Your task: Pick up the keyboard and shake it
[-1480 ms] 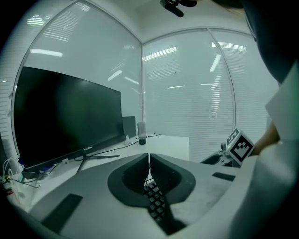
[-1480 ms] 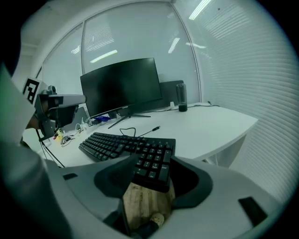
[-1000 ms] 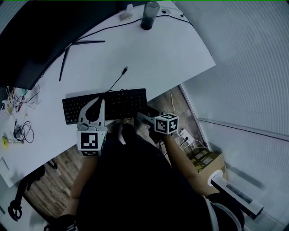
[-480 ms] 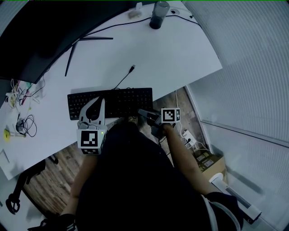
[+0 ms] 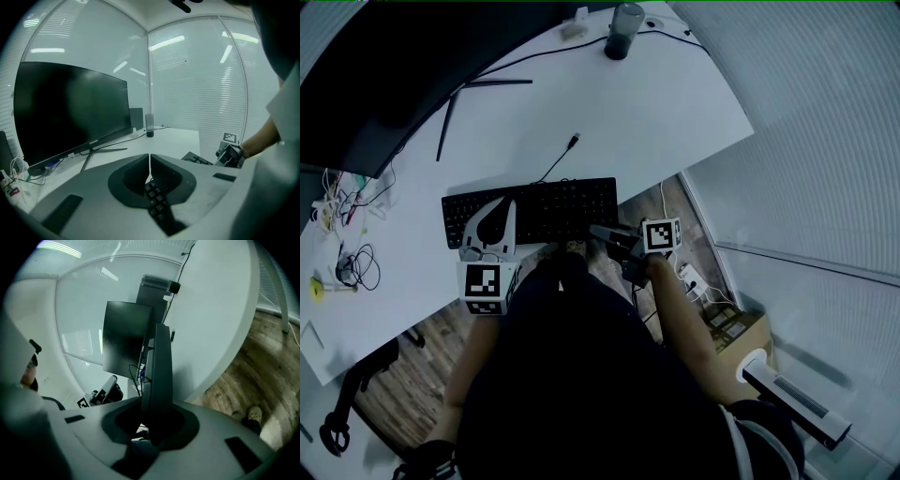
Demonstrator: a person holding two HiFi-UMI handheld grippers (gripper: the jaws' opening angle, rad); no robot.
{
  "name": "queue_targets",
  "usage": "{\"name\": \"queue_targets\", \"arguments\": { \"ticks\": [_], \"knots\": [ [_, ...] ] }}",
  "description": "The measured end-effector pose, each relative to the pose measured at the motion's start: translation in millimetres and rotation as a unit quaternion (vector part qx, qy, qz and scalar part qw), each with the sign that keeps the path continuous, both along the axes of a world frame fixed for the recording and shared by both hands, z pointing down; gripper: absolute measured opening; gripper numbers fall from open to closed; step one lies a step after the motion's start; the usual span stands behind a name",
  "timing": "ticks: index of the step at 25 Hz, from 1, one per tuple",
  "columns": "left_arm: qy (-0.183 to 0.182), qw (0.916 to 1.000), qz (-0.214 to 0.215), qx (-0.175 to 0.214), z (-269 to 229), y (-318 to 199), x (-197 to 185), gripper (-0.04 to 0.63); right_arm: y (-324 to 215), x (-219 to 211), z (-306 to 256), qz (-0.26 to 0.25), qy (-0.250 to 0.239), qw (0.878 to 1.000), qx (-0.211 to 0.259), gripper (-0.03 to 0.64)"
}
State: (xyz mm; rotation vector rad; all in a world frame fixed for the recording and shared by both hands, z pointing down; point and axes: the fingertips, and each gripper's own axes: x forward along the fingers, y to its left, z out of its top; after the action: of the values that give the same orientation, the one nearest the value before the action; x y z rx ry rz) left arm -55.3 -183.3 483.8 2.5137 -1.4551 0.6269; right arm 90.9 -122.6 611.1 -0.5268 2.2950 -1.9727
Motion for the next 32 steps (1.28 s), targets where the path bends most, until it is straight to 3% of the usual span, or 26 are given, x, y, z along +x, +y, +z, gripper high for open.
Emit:
{"name": "queue_targets", "arguments": {
  "ticks": [4,13,22,26,27,28,29,32],
  "knots": [
    [0.001,1.0000,0.001,0.000,-2.8,6.8,-6.2,0.031,-0.7,-5.0,-25.7,0.028,-0.062,0.997,0.030,0.086],
    [0.011,0.9994,-0.030,-0.010,0.3,17.7,-37.2,0.031,1.6,-6.0,-44.8,0.058,-0.093,0.992,0.066,0.086],
    [0.027,0.9945,-0.073,-0.069,33.2,27.9,-79.1,0.031,-4.0,0.5,-54.9,0.097,-0.131,0.984,0.073,0.087],
    [0.057,0.9873,-0.114,-0.095,48.8,28.5,-101.9,0.035,-14.1,5.5,-67.5,0.111,-0.142,0.980,0.086,0.087],
    [0.066,0.9852,-0.127,-0.095,49.8,27.5,-108.2,0.061,-16.8,6.8,-71.2,0.111,-0.144,0.979,0.091,0.087],
    [0.074,0.9833,-0.140,-0.090,48.8,26.3,-113.4,0.150,-19.0,9.3,-75.8,0.111,-0.145,0.978,0.097,0.087],
    [0.084,0.9814,-0.150,-0.084,45.8,24.9,-116.8,0.198,-20.7,13.6,-81.6,0.112,-0.147,0.977,0.103,0.087],
    [0.132,0.9704,-0.187,-0.076,36.5,19.7,-125.2,0.216,-23.6,31.2,-100.3,0.113,-0.155,0.974,0.122,0.087]
  ]
}}
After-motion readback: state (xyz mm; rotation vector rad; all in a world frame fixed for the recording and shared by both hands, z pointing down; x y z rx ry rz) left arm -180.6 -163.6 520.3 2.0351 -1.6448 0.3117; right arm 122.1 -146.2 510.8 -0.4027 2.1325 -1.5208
